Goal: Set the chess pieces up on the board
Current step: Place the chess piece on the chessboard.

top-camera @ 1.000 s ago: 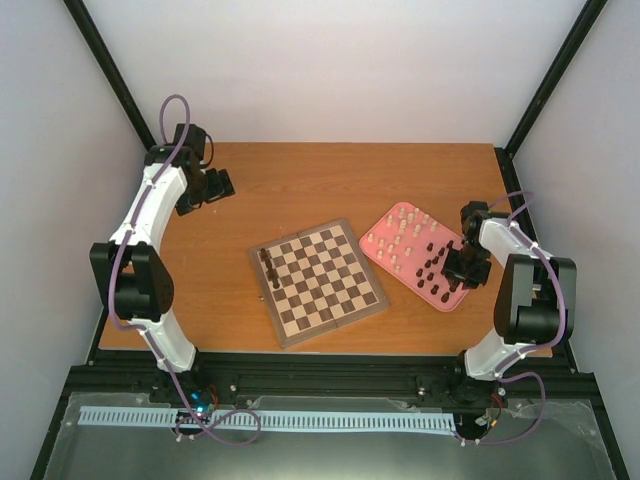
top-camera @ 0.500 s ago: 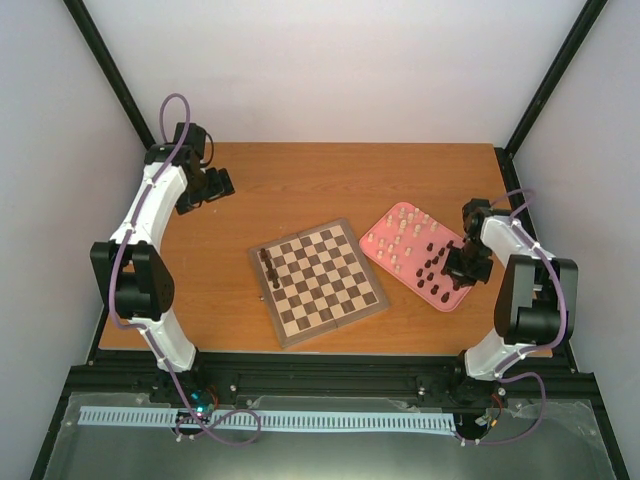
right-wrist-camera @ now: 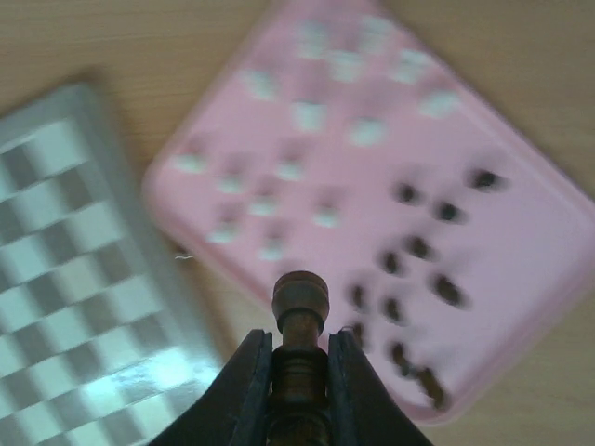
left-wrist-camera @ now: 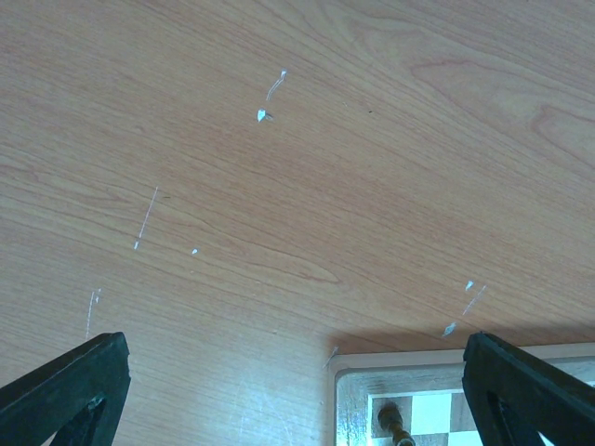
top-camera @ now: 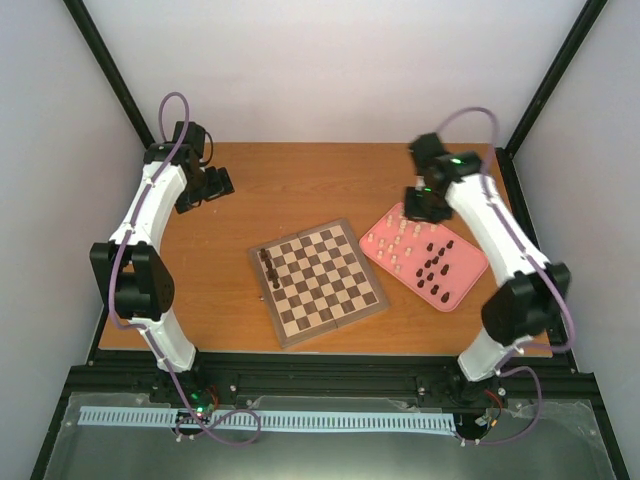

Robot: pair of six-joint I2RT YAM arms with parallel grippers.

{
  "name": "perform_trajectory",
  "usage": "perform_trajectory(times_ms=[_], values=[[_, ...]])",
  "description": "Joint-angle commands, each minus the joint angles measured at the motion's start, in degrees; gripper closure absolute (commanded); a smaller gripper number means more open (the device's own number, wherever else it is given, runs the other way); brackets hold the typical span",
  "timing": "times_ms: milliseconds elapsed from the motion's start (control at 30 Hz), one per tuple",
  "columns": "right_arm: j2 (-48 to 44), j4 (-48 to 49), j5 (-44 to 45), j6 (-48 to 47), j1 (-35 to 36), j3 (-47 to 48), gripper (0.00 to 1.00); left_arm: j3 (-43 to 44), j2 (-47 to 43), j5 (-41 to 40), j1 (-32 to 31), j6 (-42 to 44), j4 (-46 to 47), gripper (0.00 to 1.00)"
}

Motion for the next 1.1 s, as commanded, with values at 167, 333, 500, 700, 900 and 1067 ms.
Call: perform_trajectory(times_ms=[167, 333, 500, 700, 900, 1067], values=[[24.76, -8.77, -4.16, -1.33, 26.96, 27.10, 0.97, 0.99, -1.37, 0.07, -0.22, 0.50, -0.16, 0.00], [31.06, -8.64, -7.43, -3.01, 34.46, 32.07, 0.97, -1.03, -2.78, 0.94, -0.19, 0.29, 0.93, 0.00], [36.23, -10.77, -8.97, -3.63, 40.36, 38.20, 0.97, -1.85, -3.36, 1.76, -0.23, 0.06, 1.42, 0.00], [39.42, -11.36, -8.21, -4.01, 44.49, 39.84, 0.97, -2.41, -3.66, 1.97, -0.20, 0.00, 1.88, 0.00], [38.33, -6.79, -8.60, -3.09, 46.41, 34.47, 0.97, -2.78, -4.32, 1.82, -0.16, -0.22, 1.91, 0.00], [39.62, -3.76, -7.06, -2.67, 47.95, 33.28, 0.97, -3.49, -4.91, 1.75, -0.19, -0.64, 2.37, 0.00]])
